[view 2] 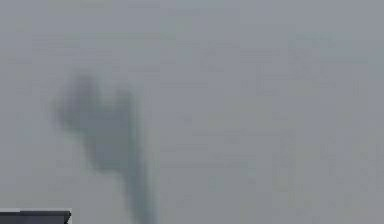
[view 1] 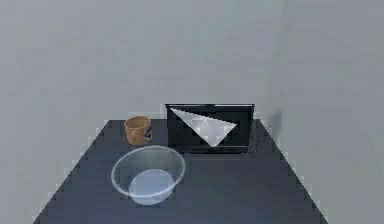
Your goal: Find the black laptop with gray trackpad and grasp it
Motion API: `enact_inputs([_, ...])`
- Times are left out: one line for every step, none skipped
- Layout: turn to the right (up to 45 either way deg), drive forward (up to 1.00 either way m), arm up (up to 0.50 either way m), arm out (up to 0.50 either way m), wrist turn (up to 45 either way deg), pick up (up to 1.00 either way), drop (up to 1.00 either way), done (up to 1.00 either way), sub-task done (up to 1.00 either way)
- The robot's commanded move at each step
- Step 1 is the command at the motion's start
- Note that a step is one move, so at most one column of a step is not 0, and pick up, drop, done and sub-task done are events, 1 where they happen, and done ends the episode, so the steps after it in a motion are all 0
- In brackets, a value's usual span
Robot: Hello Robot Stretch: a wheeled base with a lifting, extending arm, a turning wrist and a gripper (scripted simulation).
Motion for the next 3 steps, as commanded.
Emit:
enact_inputs([-45.0,0.00,0.00,0.00,0.0,0.00,0.00,0.00,0.00])
enact_inputs([-36.0,0.00,0.00,0.00,0.0,0.00,0.00,0.00,0.00])
enact_inputs([0.0,0.00,0.50,0.00,0.0,0.00,0.00,0.00,0.00])
